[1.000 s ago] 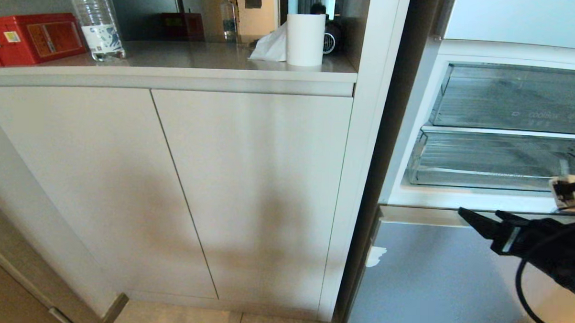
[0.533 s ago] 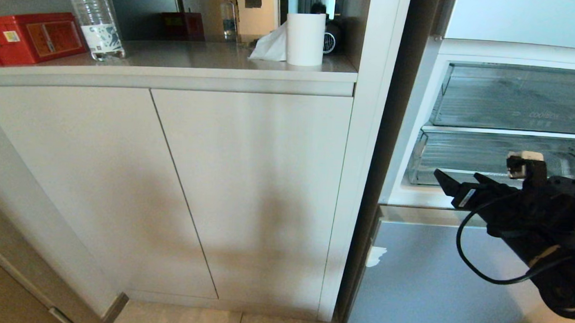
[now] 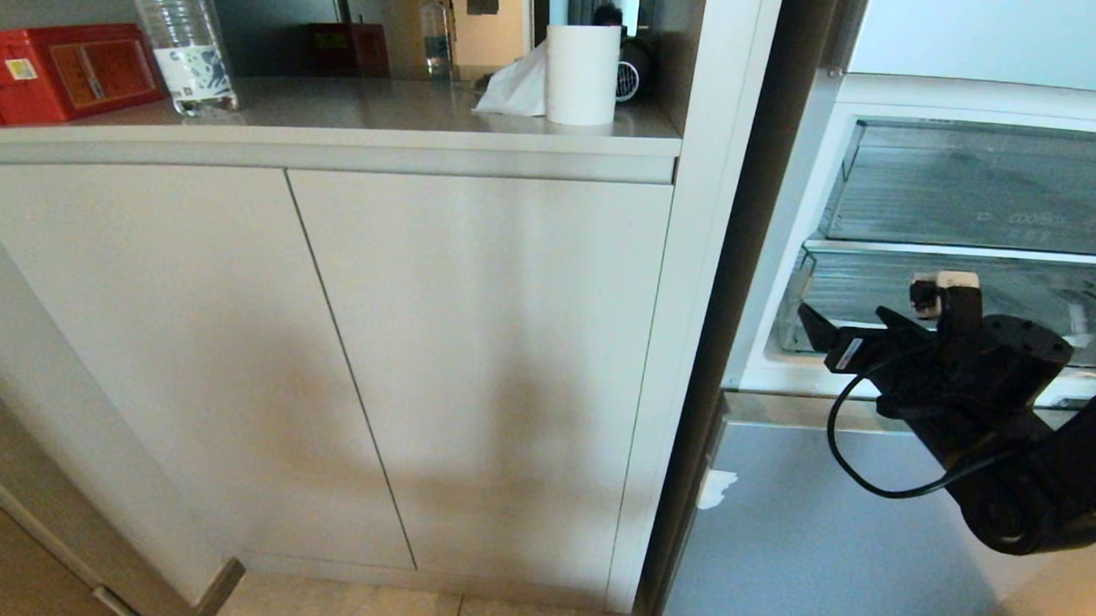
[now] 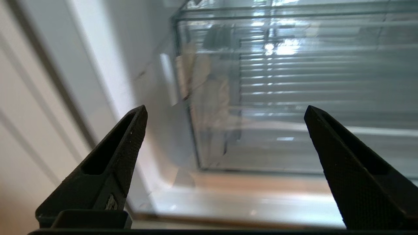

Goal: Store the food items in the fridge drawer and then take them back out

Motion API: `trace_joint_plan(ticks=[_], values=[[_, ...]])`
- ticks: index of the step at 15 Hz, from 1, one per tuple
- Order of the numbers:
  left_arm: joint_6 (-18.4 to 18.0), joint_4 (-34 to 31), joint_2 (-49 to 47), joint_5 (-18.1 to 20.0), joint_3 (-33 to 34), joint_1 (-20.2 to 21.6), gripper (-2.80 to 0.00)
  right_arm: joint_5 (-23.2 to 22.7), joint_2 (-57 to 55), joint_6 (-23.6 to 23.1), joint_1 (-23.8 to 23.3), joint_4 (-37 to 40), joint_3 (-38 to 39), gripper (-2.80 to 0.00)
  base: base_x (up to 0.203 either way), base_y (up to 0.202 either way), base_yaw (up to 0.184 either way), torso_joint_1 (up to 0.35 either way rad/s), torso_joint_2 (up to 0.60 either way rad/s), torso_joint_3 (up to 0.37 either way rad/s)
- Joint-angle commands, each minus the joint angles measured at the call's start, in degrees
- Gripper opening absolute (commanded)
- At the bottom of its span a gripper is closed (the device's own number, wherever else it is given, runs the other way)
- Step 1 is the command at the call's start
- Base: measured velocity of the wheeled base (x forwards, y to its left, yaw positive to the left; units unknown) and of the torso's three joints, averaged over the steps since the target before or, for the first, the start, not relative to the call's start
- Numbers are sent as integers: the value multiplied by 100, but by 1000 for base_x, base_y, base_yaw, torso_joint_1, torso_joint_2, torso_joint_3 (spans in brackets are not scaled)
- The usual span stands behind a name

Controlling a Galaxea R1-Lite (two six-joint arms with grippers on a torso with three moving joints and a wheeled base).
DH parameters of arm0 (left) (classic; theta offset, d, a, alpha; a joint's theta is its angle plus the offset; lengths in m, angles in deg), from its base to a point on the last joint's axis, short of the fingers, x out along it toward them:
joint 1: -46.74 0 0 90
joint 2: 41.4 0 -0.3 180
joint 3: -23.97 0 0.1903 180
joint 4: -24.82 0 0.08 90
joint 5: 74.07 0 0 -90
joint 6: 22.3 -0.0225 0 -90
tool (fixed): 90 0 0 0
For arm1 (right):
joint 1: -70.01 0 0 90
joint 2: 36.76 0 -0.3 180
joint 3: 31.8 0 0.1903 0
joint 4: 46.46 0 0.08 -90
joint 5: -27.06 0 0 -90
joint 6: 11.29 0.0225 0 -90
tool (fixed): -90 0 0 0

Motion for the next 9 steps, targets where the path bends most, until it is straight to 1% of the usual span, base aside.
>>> trace_joint_plan(ticks=[1, 3, 9], values=[[0, 0, -7, 0, -6, 1, -280, 20, -161, -18, -2, 65, -335, 0, 0, 0, 0, 0, 0, 0], [0, 0, -7, 0, 3, 1, -280, 105, -175, -25, -5, 320, -589, 0, 0, 0, 0, 0, 0, 0], [0, 0, -7, 0, 3, 1, -280, 102, -207, -16, -1, 719, -1063, 0, 0, 0, 0, 0, 0, 0]])
